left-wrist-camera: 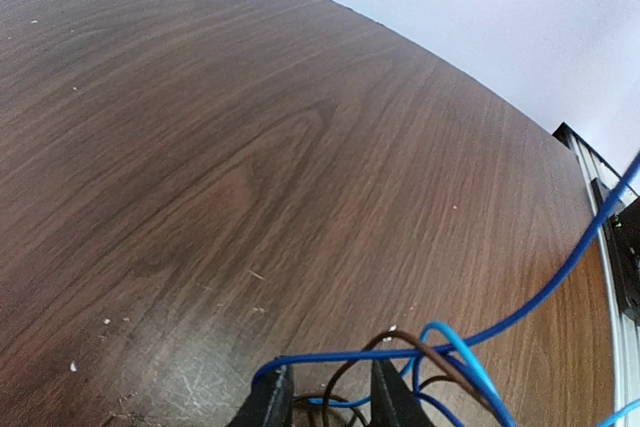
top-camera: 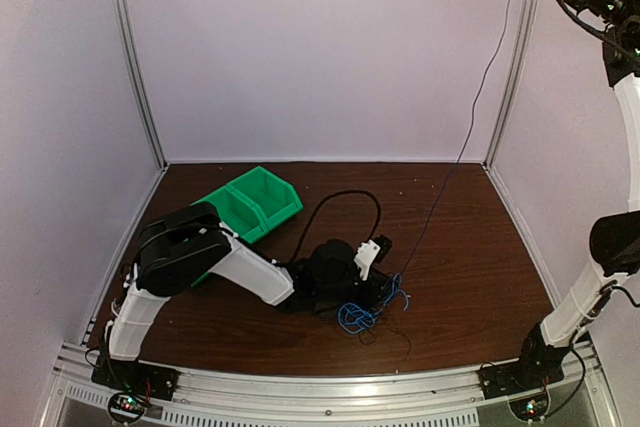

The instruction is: Untangle the cables

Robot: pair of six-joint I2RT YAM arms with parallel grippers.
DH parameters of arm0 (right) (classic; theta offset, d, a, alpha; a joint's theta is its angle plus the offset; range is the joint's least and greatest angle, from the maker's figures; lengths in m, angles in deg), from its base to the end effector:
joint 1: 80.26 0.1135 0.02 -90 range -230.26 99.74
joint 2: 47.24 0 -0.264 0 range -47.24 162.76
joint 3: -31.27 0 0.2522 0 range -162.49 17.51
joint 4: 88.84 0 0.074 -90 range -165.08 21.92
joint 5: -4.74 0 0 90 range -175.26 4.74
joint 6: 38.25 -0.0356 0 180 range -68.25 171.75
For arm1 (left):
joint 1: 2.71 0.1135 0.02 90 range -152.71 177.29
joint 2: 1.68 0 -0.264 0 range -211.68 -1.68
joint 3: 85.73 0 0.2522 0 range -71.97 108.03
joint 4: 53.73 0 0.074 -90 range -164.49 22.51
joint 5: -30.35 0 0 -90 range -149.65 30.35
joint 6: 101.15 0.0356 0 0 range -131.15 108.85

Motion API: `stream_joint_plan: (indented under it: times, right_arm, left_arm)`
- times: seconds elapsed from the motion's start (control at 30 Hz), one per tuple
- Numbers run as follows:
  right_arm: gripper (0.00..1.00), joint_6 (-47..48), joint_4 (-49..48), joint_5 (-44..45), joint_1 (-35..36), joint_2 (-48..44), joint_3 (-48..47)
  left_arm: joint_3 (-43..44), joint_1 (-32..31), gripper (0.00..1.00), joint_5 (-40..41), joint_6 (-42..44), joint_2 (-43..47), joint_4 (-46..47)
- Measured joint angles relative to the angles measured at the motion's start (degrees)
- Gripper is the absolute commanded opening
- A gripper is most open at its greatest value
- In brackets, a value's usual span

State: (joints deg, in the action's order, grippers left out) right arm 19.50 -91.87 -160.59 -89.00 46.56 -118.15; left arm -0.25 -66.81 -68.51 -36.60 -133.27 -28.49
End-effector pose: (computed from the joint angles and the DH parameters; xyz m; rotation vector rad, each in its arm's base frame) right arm 0.2257 0.0001 0.6560 -1.0556 0.9007 0.7025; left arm 0.2013 -0.4271 0.0903 0.8083 1.9629 -1.1452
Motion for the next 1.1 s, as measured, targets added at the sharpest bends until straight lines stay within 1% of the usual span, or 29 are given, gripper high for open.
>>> stream_joint_plan:
  times: [0.07,0.13,0.2,0.23,0.27,0.3,0.37,0.43,0.53,0.7,0.8,0.83,0.9,0.93,1.0,1.1]
  right_arm:
    - [0.00,-0.5,-1.2,-0.2,-0.1,-0.6,1.7]
    - [0.00,-0.4,-1.6,-0.3,-0.2,-2.0,5.4]
    - [0.00,2.2,0.3,-0.5,-0.2,-4.5,11.6]
    - [0.00,5.0,3.0,-0.6,-0.3,-5.9,15.0]
    - [0.00,9.6,8.1,-0.3,-0.3,-7.5,19.1]
    - [0.00,12.2,11.0,-0.2,-0.3,-8.1,20.7]
    - [0.00,22.5,20.2,2.2,-0.3,-10.4,26.7]
    - [0.00,33.4,29.4,5.6,-0.4,-13.6,35.6]
    - [0.00,47.0,40.1,11.6,-0.4,-17.2,49.1]
    - [0.00,64.2,52.4,21.9,-0.6,-18.9,65.9]
    - [0.00,71.1,56.6,27.8,-0.6,-19.0,72.1]
    - [0.05,73.0,57.6,29.6,-0.6,-19.0,73.7]
    - [0.22,75.8,59.1,32.0,-0.6,-19.0,75.2]
    - [0.29,76.7,59.9,33.0,-0.6,-19.0,75.5]
    - [0.38,78.6,61.1,34.1,-0.6,-19.0,75.6]
    - [0.47,81.1,64.0,34.7,-0.3,-18.6,74.8]
  left_arm:
    - [0.0,0.0,0.24,0.2,-0.1,0.0,0.0]
    - [-0.2,0.0,0.20,0.3,-0.1,0.0,0.2]
    - [-1.7,0.0,0.20,0.6,0.2,0.7,0.9]
    - [-2.6,0.0,0.20,0.7,0.3,1.3,1.2]
    - [-3.9,0.0,0.20,1.0,0.3,2.0,1.6]
    - [-5.2,0.0,0.20,1.2,0.3,3.0,1.7]
    - [-7.3,0.0,0.20,1.5,0.4,4.9,2.1]
    - [-8.5,0.0,0.20,1.6,0.5,6.4,2.5]
    - [-9.7,0.0,0.20,1.6,0.5,7.9,4.1]
    - [-10.9,0.0,0.20,1.7,0.5,8.4,5.1]
    - [-11.0,0.0,0.22,1.7,0.7,8.4,5.2]
    - [-11.0,0.0,0.23,1.7,0.8,8.4,5.3]
    - [-11.0,0.0,0.25,1.6,1.0,8.4,5.4]
    - [-11.0,0.0,0.26,1.6,1.1,8.4,5.5]
    - [-11.0,0.0,0.28,1.6,1.3,8.4,5.5]
    - [-11.0,0.0,0.30,1.7,1.6,8.5,5.3]
